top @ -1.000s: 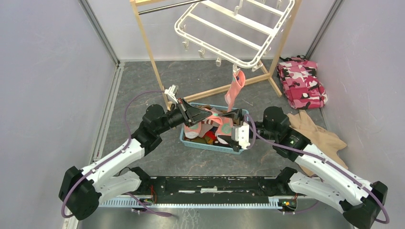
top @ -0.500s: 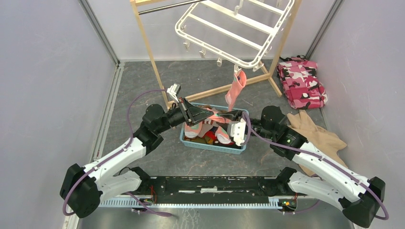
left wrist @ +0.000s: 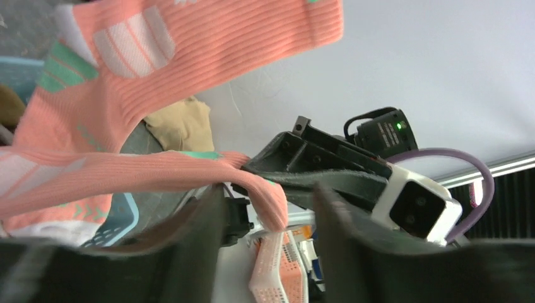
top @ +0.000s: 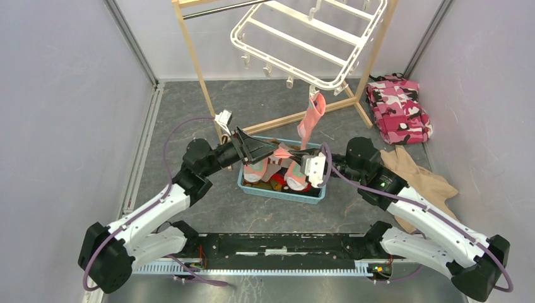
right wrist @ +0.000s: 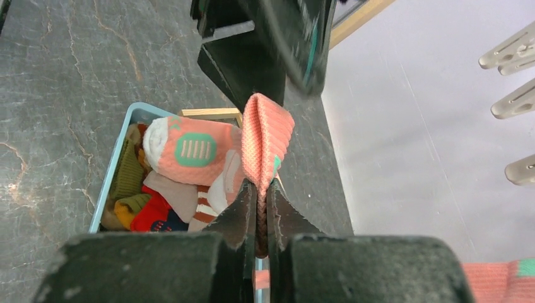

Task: Clip the socks to the hanger
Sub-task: Pick up the sock from the bin.

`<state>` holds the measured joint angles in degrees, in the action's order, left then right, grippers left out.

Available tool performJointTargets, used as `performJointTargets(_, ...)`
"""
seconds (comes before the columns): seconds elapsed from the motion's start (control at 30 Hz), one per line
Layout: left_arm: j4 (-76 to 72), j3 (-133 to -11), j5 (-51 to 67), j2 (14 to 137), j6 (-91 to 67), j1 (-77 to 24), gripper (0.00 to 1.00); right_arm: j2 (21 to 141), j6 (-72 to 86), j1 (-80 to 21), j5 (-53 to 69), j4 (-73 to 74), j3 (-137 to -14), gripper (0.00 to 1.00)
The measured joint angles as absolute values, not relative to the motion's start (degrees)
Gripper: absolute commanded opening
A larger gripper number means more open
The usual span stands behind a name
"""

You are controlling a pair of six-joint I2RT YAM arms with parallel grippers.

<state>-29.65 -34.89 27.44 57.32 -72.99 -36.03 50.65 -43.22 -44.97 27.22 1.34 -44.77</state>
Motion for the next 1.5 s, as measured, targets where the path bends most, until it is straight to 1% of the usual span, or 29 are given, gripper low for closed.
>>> performJointTargets(0.1, -28.49, -34.72, 27.29, 53.93, -67.46, -35.18, 0.90, 50.81, -41.82, -42.98, 29.58, 4.12, -46.94, 0.00)
performJointTargets(0.23, -25.74, -34.76, 27.55, 46.39, -53.15, -34.96, 0.97, 51.64, -40.34, -39.22, 35.18, 8.01, -50.63, 0.00)
performJointTargets(0.4, -25.30, -34.76, 31.20, 41.10, -31.18, -34.96, 0.98, 55.05, -39.42, -34.81, 44.80, 13.65, -55.77, 0.02)
performJointTargets(0.57, -24.86, -35.38, 35.73, 44.62, -15.44, -35.31, 0.95, 57.10, -38.87, -33.69, 50.92, 16.71, -57.08, 0.03)
performJointTargets(0.7, -23.64, -37.52, 37.58, 50.81, -7.16, -36.71, 0.87, 57.71, -38.81, -33.69, 53.36, 17.93, -57.10, 0.03)
performJointTargets(0.77, -23.07, -38.22, 38.06, 53.06, -4.19, -37.58, 0.82, 57.87, -38.81, -33.69, 54.11, 18.11, -57.12, 0.04)
performJointTargets(0.87, -22.68, -39.59, 38.57, 56.18, -1.30, -38.83, 0.68, 57.91, -38.81, -33.63, 54.65, 18.15, -57.17, 0.03)
performJointTargets(0.97, -22.90, -40.62, 39.22, 58.46, 0.01, -39.66, 0.60, 58.06, -38.81, -33.63, 55.13, 18.17, -57.23, 0.03)
performJointTargets(1.03, -23.33, -40.84, 39.46, 59.44, 0.08, -40.01, 0.52, 58.26, -38.81, -33.63, 55.29, 18.15, -57.23, 0.03)
performJointTargets(1.23, -24.80, -40.86, 39.64, 60.27, -0.01, -40.34, 0.33, 58.61, -38.76, -33.56, 55.29, 18.11, -57.32, 0.04)
performJointTargets(1.43, -26.39, -40.84, 40.56, 60.27, -1.08, -40.38, 0.03, 58.61, -38.24, -33.21, 54.98, 17.67, -57.32, 0.05)
performJointTargets(1.5, -27.16, -40.64, 40.69, 60.27, -2.00, -40.38, 0.02, 58.61, -37.71, -33.21, 54.74, 17.43, -57.34, 0.10)
